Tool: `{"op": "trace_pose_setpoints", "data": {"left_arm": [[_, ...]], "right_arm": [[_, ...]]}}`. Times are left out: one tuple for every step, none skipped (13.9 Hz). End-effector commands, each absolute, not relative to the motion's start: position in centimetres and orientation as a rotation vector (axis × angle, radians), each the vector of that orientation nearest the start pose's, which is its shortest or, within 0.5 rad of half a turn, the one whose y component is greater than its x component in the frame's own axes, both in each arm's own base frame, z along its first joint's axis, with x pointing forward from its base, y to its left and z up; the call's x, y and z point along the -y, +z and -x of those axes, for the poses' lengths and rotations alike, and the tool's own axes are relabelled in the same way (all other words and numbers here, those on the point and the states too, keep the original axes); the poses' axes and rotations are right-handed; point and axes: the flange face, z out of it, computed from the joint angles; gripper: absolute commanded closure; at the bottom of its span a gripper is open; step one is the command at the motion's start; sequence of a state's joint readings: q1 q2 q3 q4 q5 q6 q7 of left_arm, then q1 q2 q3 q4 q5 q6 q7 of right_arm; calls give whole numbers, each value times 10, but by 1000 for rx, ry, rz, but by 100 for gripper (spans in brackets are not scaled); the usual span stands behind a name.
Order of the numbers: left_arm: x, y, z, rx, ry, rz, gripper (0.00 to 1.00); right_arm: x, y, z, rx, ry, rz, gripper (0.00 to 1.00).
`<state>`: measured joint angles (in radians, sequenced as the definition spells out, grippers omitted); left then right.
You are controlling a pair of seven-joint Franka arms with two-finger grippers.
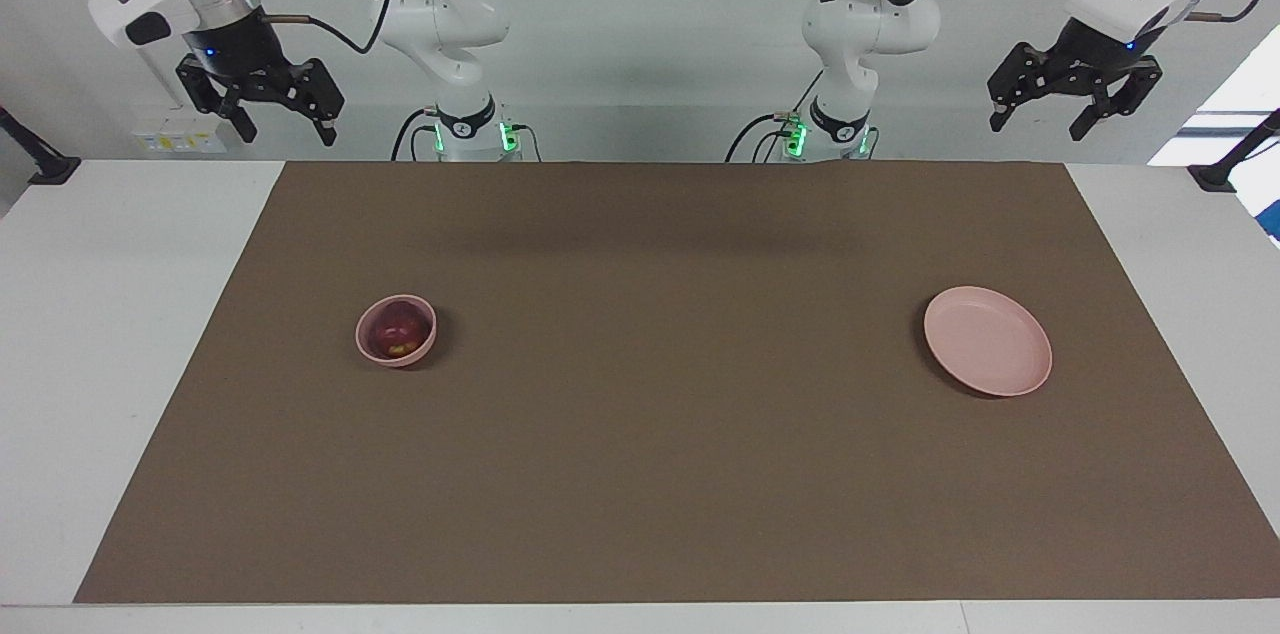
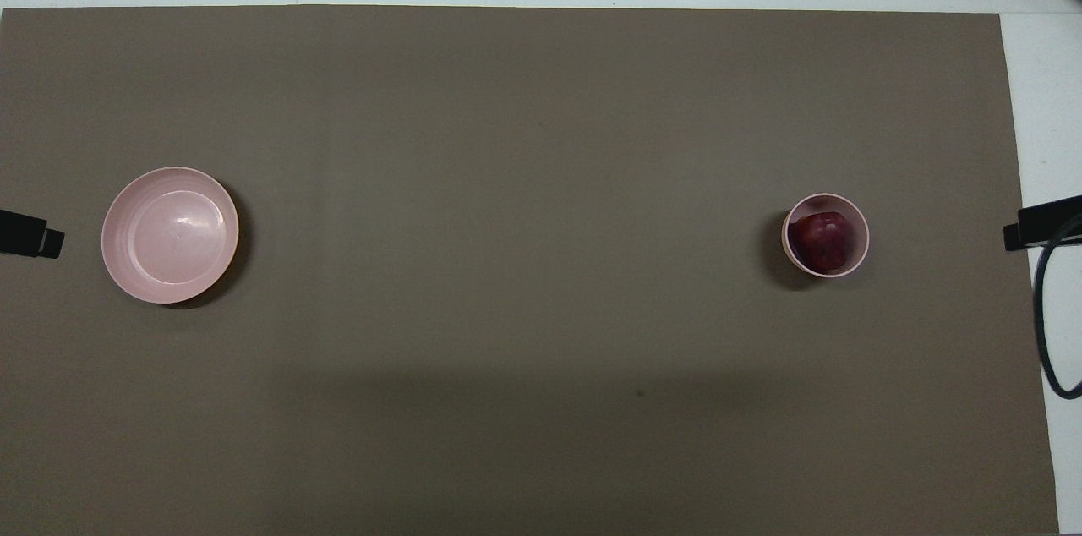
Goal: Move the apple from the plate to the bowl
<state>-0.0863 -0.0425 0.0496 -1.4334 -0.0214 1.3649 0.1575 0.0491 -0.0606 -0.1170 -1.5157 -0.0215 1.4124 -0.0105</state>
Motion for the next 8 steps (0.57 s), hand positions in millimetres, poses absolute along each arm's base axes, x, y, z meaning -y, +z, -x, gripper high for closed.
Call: {"op": "trace_pose_setpoints", "data": {"left_arm": [[19, 698, -513, -314, 48, 3132, 0], [19, 698, -513, -314, 48, 3132, 0], [19, 698, -513, -314, 48, 3132, 0], [19, 698, -513, -314, 48, 3132, 0], [20, 698, -512, -316, 48, 3131, 0], [19, 698, -513, -314, 48, 3132, 0], [19, 698, -513, -314, 48, 3132, 0], [19, 698, -513, -314, 48, 3132, 0]], "right_arm": [[44, 678, -505, -92, 71, 3159, 0], [45, 674, -504, -91, 74, 3167, 0], [45, 675, -502, -91, 64, 3166, 0], [44, 673, -501, -86, 69, 3168, 0], [44, 673, -501, -86, 71, 3168, 0], [44, 672, -500, -85, 64, 3167, 0], [44, 671, -499, -79, 45, 3166, 0], [44, 670, -497, -81, 44, 3163, 0]]}}
